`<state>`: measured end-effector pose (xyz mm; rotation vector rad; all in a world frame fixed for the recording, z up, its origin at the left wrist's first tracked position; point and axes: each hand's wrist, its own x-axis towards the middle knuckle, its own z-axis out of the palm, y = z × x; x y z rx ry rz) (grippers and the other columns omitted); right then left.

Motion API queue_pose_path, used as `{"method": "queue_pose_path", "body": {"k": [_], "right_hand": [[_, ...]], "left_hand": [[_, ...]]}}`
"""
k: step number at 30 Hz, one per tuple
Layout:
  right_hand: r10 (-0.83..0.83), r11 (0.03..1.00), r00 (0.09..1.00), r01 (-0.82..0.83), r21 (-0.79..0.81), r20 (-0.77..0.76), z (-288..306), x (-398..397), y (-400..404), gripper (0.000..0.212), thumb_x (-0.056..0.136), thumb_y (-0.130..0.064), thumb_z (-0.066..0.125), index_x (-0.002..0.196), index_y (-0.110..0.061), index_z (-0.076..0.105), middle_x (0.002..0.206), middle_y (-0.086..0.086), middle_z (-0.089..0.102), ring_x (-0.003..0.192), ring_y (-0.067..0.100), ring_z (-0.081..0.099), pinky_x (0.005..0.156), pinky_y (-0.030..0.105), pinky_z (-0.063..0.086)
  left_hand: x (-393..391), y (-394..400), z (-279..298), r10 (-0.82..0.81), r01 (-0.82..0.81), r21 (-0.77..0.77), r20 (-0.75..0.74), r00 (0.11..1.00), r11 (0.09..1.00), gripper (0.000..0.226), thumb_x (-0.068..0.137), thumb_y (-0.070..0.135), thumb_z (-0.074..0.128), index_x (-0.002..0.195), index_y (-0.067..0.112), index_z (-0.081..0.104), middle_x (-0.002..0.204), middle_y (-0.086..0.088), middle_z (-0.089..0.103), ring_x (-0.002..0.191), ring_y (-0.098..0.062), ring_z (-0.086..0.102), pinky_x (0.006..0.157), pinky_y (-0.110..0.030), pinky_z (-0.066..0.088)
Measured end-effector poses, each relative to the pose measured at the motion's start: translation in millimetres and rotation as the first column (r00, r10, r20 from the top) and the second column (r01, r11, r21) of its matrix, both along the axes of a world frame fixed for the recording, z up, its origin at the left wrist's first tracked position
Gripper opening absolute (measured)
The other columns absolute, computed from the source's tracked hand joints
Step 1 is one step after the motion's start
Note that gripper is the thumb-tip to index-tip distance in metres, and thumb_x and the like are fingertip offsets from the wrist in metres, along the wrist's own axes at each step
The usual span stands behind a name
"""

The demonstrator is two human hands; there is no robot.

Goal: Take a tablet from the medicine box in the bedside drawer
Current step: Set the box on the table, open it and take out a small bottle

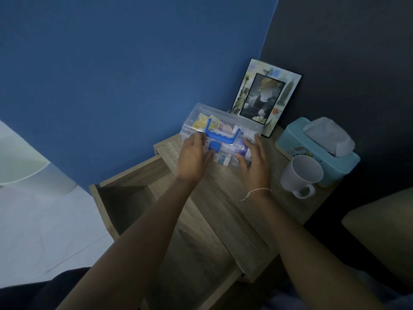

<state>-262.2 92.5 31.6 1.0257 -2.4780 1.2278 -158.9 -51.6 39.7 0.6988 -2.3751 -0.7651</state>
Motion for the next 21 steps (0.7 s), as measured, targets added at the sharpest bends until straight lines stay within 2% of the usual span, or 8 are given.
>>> {"method": "queue_pose_path", "body": {"k": [3, 6, 8, 15, 18, 21], "right_hand": [[-0.004, 1.000, 1.000, 0.004, 0.012, -0.007, -1.0, -0.4, -0.2, 0.039, 0.091, -0.018, 0.062, 0.128, -0.009, 0.055, 0.154, 0.009, 0.032, 0.139, 0.021, 0.035, 0.100, 0.014, 0.030], [0.003, 1.000, 1.000, -0.003, 0.005, -0.014, -2.3, -1.6, -0.1, 0.040, 0.090, -0.018, 0.063, 0.128, -0.008, 0.055, 0.153, 0.010, 0.033, 0.139, 0.022, 0.035, 0.102, 0.013, 0.028], [0.003, 1.000, 1.000, -0.003, 0.001, -0.010, -3.6, -2.4, -0.2, 0.040, 0.090, -0.017, 0.063, 0.128, -0.008, 0.056, 0.153, 0.011, 0.034, 0.139, 0.022, 0.035, 0.102, 0.014, 0.028], [0.004, 1.000, 1.000, -0.004, -0.017, -0.017, -6.2, -2.6, -1.2, 0.038, 0.090, -0.017, 0.064, 0.126, -0.007, 0.057, 0.151, 0.013, 0.035, 0.138, 0.023, 0.036, 0.102, 0.008, 0.024], [0.001, 1.000, 1.000, -0.001, -0.015, -0.015, -6.1, -3.2, -1.2, 0.039, 0.090, -0.016, 0.064, 0.127, -0.007, 0.056, 0.152, 0.012, 0.035, 0.139, 0.023, 0.036, 0.103, 0.009, 0.025], [0.012, 1.000, 1.000, -0.013, -0.027, -0.009, -6.0, -2.8, -1.3, 0.040, 0.089, -0.014, 0.064, 0.127, -0.007, 0.056, 0.152, 0.013, 0.034, 0.139, 0.024, 0.035, 0.102, 0.000, 0.019]], "left_hand": [[-3.2, 1.9, -4.5, 0.099, -0.103, 0.250, 0.028, 0.995, 0.963, 0.028, 0.085, 0.034, 0.066, 0.096, 0.009, 0.059, 0.093, -0.006, 0.067, 0.084, -0.019, 0.061, 0.072, -0.034, 0.051], [-3.2, 6.0, -6.3, 0.105, -0.078, 0.524, -0.021, 0.994, 0.848, 0.028, 0.085, 0.034, 0.067, 0.096, 0.009, 0.066, 0.093, -0.007, 0.071, 0.084, -0.015, 0.064, 0.073, -0.027, 0.051], [-3.4, 8.3, -6.5, 0.112, -0.050, 0.633, -0.058, 0.992, 0.773, 0.025, 0.084, 0.029, 0.068, 0.098, 0.007, 0.067, 0.094, -0.009, 0.072, 0.086, -0.016, 0.065, 0.074, -0.023, 0.050], [-5.5, 13.9, -6.5, 0.163, 0.007, 0.831, -0.118, 0.980, 0.557, 0.018, 0.079, 0.021, 0.070, 0.094, 0.013, 0.065, 0.093, -0.011, 0.071, 0.093, -0.026, 0.067, 0.092, -0.045, 0.052], [-6.0, 15.5, -6.8, 0.198, 0.025, 0.880, -0.133, 0.971, 0.474, 0.017, 0.072, 0.022, 0.072, 0.087, 0.019, 0.065, 0.090, -0.006, 0.069, 0.090, -0.022, 0.064, 0.093, -0.044, 0.051], [-6.7, 16.3, -7.9, 0.227, 0.065, 0.908, -0.172, 0.959, 0.413, 0.017, 0.074, 0.024, 0.071, 0.088, 0.017, 0.066, 0.087, -0.004, 0.070, 0.087, -0.019, 0.066, 0.091, -0.040, 0.053]]}}
